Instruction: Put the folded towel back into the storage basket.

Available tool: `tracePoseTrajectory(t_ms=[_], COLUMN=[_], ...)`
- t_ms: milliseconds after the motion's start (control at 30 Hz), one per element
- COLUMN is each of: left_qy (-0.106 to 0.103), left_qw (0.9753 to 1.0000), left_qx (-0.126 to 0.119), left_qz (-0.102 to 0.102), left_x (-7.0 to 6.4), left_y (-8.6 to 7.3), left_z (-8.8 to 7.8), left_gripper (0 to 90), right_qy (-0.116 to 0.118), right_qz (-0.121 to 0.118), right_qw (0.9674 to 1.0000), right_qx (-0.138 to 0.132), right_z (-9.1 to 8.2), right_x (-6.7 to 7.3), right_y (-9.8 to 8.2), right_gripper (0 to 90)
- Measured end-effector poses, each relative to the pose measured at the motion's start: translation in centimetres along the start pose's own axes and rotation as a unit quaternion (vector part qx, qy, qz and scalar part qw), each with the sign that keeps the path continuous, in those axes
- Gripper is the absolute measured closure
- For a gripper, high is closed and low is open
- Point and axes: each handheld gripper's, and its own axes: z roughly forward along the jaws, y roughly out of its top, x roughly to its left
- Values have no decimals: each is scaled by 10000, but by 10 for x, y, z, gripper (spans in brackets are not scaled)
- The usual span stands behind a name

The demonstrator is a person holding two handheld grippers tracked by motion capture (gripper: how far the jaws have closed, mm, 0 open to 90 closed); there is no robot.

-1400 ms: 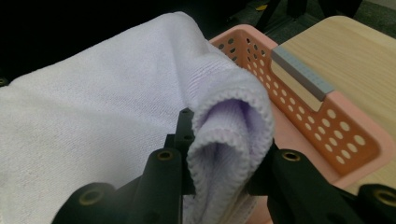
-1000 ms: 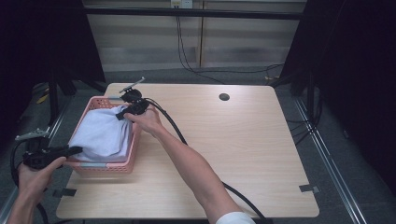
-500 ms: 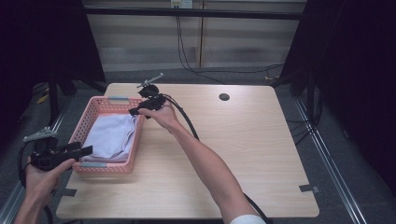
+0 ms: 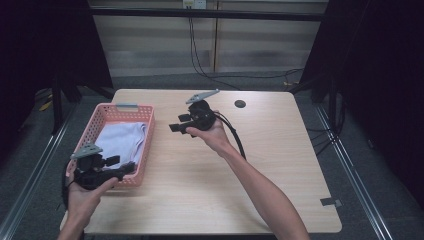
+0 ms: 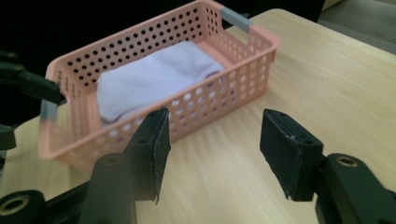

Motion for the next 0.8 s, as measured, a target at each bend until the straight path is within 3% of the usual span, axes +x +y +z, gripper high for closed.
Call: tracePoseTrajectory(t_ms=[167, 333, 500, 667, 733, 800], left_qy=[-389, -522, -687, -567, -635, -557], left_qw=[9990, 9981, 9950, 9962, 9942, 9935], left_qx=[66, -14, 401, 429, 594, 679], left_qz=[217, 337, 607, 502, 625, 726], left_x=[-23, -48, -71, -77, -80, -78], left_y=[-2, -9, -21, -35, -40, -43], left_z=[21, 38, 61, 68, 71, 71], left_gripper=[277, 268, 273, 283, 281, 270], right_qy=[-94, -312, -569, -896, -1039, -1116], right_qz=[149, 217, 453, 672, 688, 743], right_qw=[9997, 9991, 9968, 9925, 9915, 9904], right_qx=[-158, -205, -317, -480, -368, -330], right_z=[-34, -79, -126, -170, -180, -187], right_x=[5, 9, 11, 9, 11, 11], right_y=[-31, -65, -105, -139, -156, -173], right_gripper=[411, 413, 405, 399, 391, 373])
